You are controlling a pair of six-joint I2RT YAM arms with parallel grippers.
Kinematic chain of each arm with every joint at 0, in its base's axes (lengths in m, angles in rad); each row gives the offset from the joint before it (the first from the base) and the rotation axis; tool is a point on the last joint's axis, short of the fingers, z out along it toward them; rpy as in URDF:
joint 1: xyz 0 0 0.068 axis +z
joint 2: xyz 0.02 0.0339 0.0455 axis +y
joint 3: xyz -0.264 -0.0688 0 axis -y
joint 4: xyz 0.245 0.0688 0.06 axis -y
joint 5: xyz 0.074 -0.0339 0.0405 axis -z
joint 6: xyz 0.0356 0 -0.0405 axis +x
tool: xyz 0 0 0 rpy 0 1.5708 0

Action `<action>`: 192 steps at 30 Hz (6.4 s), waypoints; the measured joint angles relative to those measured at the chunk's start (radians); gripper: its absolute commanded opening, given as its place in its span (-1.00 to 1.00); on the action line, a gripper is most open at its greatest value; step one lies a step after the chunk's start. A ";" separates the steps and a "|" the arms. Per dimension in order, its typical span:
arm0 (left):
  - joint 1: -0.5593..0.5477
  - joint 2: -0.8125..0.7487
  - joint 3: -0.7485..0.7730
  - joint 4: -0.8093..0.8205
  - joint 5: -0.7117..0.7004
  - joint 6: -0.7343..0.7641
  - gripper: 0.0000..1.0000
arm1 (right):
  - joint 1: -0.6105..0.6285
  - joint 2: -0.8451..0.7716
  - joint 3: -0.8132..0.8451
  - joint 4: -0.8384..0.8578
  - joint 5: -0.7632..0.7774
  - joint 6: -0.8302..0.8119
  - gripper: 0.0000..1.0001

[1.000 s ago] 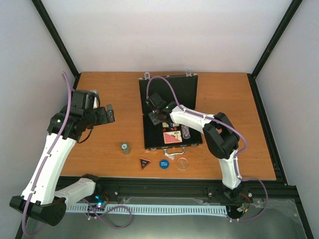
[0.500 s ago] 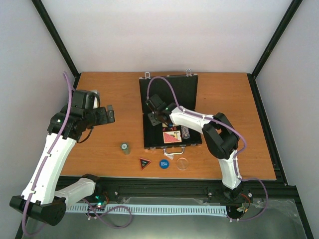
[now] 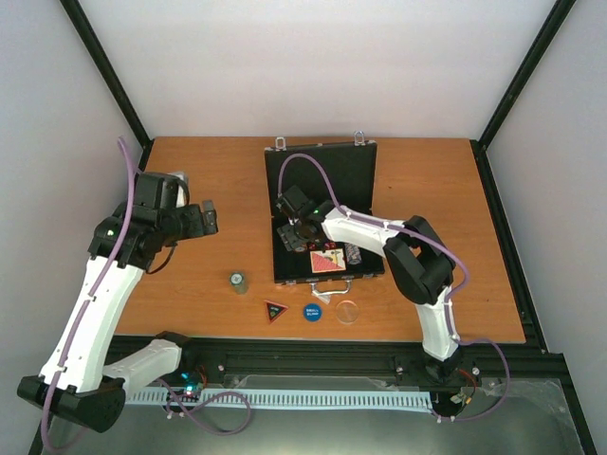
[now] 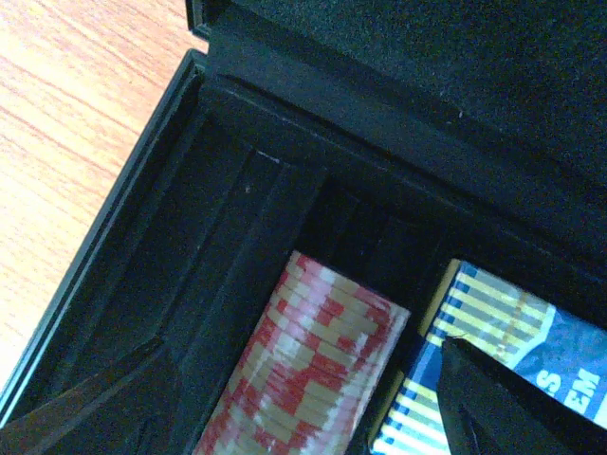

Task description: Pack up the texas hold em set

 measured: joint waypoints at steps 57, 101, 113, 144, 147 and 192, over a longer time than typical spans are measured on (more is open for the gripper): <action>0.000 -0.031 -0.054 0.001 -0.010 -0.001 1.00 | 0.008 -0.010 -0.013 -0.048 -0.318 0.136 1.00; 0.000 0.050 -0.060 0.032 -0.002 -0.011 1.00 | 0.295 -0.357 -0.372 -0.351 -0.172 0.178 0.92; 0.000 0.050 -0.060 0.030 -0.002 -0.011 0.99 | 0.303 -0.265 -0.360 -0.306 -0.180 0.208 0.77; 0.000 0.058 -0.060 0.031 -0.002 -0.011 0.99 | 0.303 -0.202 -0.342 -0.298 -0.133 0.220 -0.04; 0.000 0.058 -0.060 0.031 -0.002 -0.011 0.99 | 0.303 -0.203 -0.342 -0.298 -0.134 0.217 -0.14; 0.000 0.068 -0.082 0.038 -0.003 -0.024 0.99 | -0.049 -0.088 0.058 -0.407 -0.021 -0.005 -0.18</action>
